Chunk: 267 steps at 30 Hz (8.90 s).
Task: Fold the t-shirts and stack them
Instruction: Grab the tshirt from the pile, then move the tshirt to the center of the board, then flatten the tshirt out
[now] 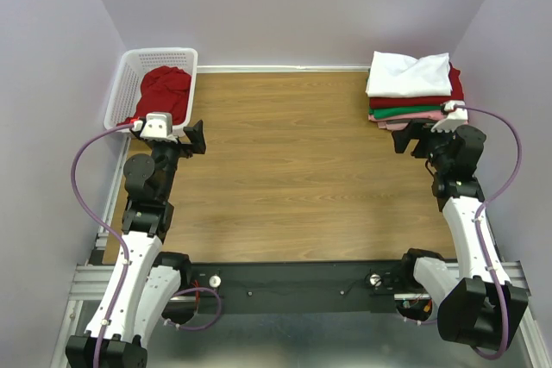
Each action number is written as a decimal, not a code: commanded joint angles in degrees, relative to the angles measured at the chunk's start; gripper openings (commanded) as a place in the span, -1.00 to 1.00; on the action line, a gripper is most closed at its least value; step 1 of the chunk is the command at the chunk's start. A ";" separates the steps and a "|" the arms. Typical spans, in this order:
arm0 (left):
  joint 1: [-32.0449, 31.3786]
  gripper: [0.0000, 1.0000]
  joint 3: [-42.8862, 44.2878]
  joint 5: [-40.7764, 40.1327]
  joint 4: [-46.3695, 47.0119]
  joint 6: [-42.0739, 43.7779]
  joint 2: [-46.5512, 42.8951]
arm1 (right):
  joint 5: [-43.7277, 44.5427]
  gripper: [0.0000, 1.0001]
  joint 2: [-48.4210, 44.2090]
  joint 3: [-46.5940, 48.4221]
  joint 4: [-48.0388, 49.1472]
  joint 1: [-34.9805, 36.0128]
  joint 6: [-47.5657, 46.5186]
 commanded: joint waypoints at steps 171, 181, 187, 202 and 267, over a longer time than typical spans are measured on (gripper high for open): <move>-7.64 -1.00 61.61 20.33 -24.38 -14.37 33.42 | -21.84 1.00 0.45 1.05 -13.24 -1.92 -26.37; -15.90 -1.00 50.62 31.66 -19.11 -19.46 28.31 | -22.28 0.99 0.63 0.78 -13.24 -1.92 -26.90; -25.30 -1.00 46.40 32.47 -16.82 -21.05 27.96 | -22.72 0.99 0.71 0.70 -13.24 -1.83 -27.07; -37.80 -1.00 40.86 32.82 -12.86 -22.98 30.16 | -22.72 1.00 0.71 0.61 -13.24 -1.92 -27.25; -24.17 0.80 3.07 15.23 -20.95 -24.83 12.84 | -29.58 0.99 2.82 0.08 -15.79 -1.92 -30.50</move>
